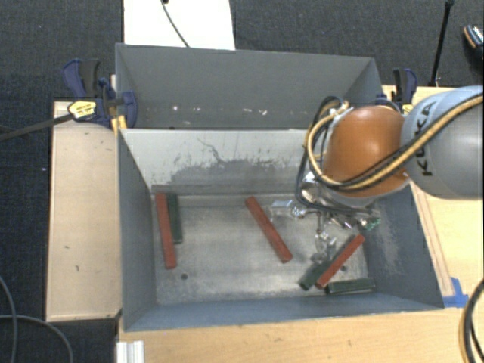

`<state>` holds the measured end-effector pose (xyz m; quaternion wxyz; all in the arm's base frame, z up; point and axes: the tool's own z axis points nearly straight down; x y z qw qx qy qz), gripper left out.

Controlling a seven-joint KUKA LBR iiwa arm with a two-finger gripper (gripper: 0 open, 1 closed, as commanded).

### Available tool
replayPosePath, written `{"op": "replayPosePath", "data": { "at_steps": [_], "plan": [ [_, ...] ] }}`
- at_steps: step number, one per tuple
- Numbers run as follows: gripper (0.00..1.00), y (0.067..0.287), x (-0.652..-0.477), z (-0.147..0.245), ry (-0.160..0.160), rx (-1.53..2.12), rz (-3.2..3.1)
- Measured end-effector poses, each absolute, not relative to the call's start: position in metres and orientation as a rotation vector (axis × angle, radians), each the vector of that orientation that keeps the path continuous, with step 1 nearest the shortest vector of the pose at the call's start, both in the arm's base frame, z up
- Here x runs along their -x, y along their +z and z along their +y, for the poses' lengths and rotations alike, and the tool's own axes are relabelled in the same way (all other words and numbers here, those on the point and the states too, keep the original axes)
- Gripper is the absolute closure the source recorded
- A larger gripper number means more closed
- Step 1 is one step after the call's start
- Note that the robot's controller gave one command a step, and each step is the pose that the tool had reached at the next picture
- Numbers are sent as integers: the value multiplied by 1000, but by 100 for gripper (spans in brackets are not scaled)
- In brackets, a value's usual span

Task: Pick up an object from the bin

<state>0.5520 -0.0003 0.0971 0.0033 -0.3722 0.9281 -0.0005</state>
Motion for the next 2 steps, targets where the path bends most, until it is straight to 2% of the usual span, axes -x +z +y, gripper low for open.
{"op": "replayPosePath", "data": {
  "at_steps": [1, 2],
  "plan": [
    [0, 70, -572, 79, 3, 1581, 2707],
    [100, 71, -573, 77, 2, 1568, 2716]
  ]
}}
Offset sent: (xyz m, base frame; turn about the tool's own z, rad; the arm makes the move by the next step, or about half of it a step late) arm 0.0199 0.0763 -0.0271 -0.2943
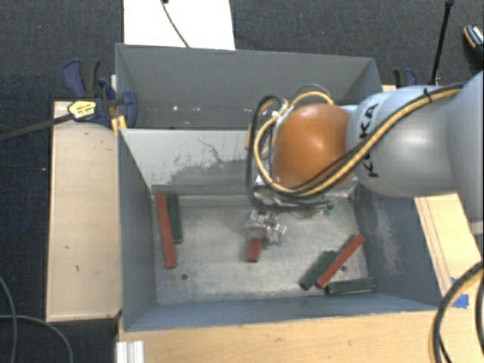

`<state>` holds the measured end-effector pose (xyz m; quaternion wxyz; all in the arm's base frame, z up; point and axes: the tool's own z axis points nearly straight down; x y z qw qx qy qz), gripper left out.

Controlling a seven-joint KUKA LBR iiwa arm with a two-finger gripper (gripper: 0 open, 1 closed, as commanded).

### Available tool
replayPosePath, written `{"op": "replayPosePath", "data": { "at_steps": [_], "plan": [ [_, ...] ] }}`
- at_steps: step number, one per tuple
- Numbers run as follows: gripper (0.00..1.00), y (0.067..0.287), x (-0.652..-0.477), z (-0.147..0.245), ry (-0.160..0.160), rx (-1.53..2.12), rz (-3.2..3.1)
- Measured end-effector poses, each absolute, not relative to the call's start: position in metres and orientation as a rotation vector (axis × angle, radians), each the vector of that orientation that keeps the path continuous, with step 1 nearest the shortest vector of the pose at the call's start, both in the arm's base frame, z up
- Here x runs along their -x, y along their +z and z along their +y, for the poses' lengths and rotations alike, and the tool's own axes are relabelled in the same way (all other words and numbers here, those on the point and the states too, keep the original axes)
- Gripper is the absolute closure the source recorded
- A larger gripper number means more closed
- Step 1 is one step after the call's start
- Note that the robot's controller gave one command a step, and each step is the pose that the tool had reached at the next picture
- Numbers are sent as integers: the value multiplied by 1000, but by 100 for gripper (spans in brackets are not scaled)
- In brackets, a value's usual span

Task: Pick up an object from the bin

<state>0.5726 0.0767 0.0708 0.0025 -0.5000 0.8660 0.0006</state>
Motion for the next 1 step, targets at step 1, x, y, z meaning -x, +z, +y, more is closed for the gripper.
{"op": "replayPosePath", "data": {
  "at_steps": [1],
  "plan": [
    [100, 211, -570, 55, -7, 1970, 2437]
  ]
}}
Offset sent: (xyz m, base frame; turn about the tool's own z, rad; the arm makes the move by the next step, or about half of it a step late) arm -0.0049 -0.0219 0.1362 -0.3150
